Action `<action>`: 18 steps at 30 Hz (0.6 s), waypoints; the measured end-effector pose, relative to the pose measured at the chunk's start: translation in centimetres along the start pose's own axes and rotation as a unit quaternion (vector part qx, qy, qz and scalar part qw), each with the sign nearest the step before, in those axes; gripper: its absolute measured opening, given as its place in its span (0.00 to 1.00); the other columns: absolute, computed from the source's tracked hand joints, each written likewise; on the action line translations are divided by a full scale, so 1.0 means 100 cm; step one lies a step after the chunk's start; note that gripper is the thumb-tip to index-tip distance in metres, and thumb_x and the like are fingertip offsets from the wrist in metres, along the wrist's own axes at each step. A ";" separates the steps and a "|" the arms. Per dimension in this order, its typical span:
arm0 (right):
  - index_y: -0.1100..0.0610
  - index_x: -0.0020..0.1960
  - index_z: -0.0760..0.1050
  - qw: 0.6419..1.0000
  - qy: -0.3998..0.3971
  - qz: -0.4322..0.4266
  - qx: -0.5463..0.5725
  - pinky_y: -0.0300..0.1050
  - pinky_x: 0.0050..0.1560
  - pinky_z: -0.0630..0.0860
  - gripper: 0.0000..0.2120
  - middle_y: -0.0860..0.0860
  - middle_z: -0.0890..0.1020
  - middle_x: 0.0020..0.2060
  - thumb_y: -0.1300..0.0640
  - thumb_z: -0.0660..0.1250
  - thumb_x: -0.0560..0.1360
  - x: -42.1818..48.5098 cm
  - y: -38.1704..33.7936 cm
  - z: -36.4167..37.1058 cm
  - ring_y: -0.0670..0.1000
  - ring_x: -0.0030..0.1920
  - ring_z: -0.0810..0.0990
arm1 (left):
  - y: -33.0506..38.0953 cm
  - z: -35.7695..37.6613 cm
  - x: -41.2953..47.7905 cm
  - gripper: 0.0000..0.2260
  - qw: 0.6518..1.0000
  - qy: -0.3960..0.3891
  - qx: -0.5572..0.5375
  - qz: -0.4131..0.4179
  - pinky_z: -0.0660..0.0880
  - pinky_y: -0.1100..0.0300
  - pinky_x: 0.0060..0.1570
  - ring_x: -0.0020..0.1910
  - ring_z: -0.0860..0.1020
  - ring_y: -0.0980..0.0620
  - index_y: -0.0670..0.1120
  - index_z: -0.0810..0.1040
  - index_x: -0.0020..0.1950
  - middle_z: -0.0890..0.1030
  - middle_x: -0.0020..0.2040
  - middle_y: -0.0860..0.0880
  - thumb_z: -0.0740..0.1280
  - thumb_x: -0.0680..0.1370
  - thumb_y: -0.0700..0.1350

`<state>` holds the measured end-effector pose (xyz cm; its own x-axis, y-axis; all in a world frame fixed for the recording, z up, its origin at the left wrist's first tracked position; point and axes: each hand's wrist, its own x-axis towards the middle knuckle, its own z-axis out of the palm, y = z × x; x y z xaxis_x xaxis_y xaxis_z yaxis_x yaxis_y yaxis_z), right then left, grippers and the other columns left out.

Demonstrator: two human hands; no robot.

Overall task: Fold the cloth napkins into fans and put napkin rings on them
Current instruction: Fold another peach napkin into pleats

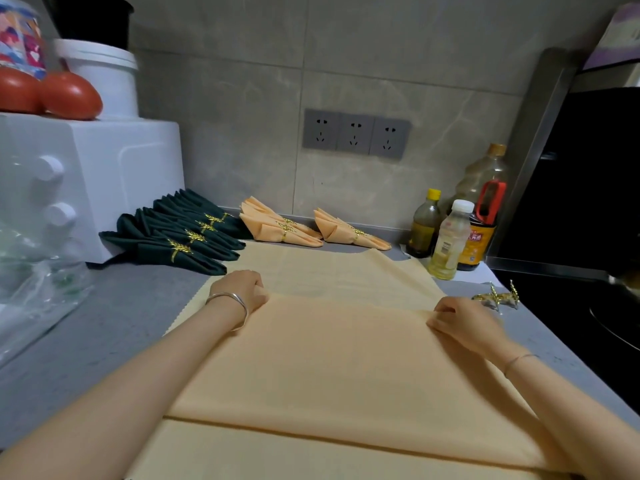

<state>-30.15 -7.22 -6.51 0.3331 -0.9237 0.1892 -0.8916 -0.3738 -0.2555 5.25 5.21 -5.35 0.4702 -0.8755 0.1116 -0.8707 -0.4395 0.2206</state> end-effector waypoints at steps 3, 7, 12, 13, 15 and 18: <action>0.51 0.59 0.74 0.997 0.056 -0.015 -0.052 0.48 0.58 0.68 0.16 0.49 0.77 0.58 0.45 0.67 0.74 -0.010 -0.002 0.005 0.53 0.59 0.75 | 0.002 0.004 -0.004 0.20 0.997 0.011 0.079 0.022 0.67 0.55 0.62 0.66 0.69 0.48 0.50 0.66 0.69 0.71 0.67 0.49 0.63 0.79 0.52; 0.54 0.66 0.72 0.996 0.071 -0.033 0.033 0.48 0.64 0.64 0.18 0.52 0.74 0.65 0.49 0.62 0.78 -0.045 -0.037 0.002 0.54 0.65 0.72 | 0.027 0.008 -0.040 0.23 0.993 0.015 0.042 0.112 0.56 0.56 0.72 0.73 0.59 0.50 0.52 0.58 0.75 0.62 0.75 0.52 0.58 0.81 0.52; 0.56 0.71 0.67 0.990 -0.018 -0.102 0.100 0.42 0.71 0.59 0.20 0.52 0.67 0.72 0.51 0.56 0.81 -0.097 -0.101 0.013 0.50 0.72 0.63 | 0.060 0.018 -0.118 0.24 0.973 -0.119 0.017 0.197 0.51 0.54 0.74 0.76 0.53 0.51 0.49 0.52 0.78 0.54 0.78 0.52 0.49 0.83 0.53; 0.56 0.71 0.66 0.988 -0.028 -0.118 0.090 0.43 0.72 0.58 0.20 0.52 0.66 0.73 0.52 0.54 0.82 -0.104 -0.111 0.019 0.49 0.73 0.61 | 0.061 0.020 -0.128 0.24 0.972 -0.137 0.037 0.187 0.49 0.51 0.75 0.77 0.50 0.50 0.48 0.49 0.78 0.50 0.79 0.52 0.47 0.83 0.53; 0.56 0.72 0.64 0.987 -0.040 -0.137 0.072 0.45 0.72 0.56 0.20 0.53 0.64 0.74 0.54 0.51 0.82 -0.114 -0.129 0.030 0.49 0.75 0.58 | 0.062 0.025 -0.140 0.24 0.973 -0.154 0.057 0.164 0.45 0.48 0.75 0.78 0.45 0.50 0.48 0.45 0.79 0.45 0.79 0.53 0.44 0.84 0.52; 0.56 0.75 0.60 0.988 -0.064 -0.127 0.052 0.48 0.74 0.52 0.22 0.52 0.59 0.75 0.56 0.49 0.82 -0.125 -0.147 0.042 0.49 0.75 0.55 | 0.063 0.030 -0.150 0.24 0.975 -0.149 0.067 0.151 0.41 0.47 0.75 0.77 0.40 0.51 0.48 0.41 0.79 0.40 0.78 0.54 0.41 0.84 0.52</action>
<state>-19.93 9.50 -9.08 0.5845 -0.7991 0.1406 -0.7396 -0.5960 -0.3126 -7.71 14.97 -8.59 0.1431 -0.9798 -0.1394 -0.9835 -0.1566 0.0911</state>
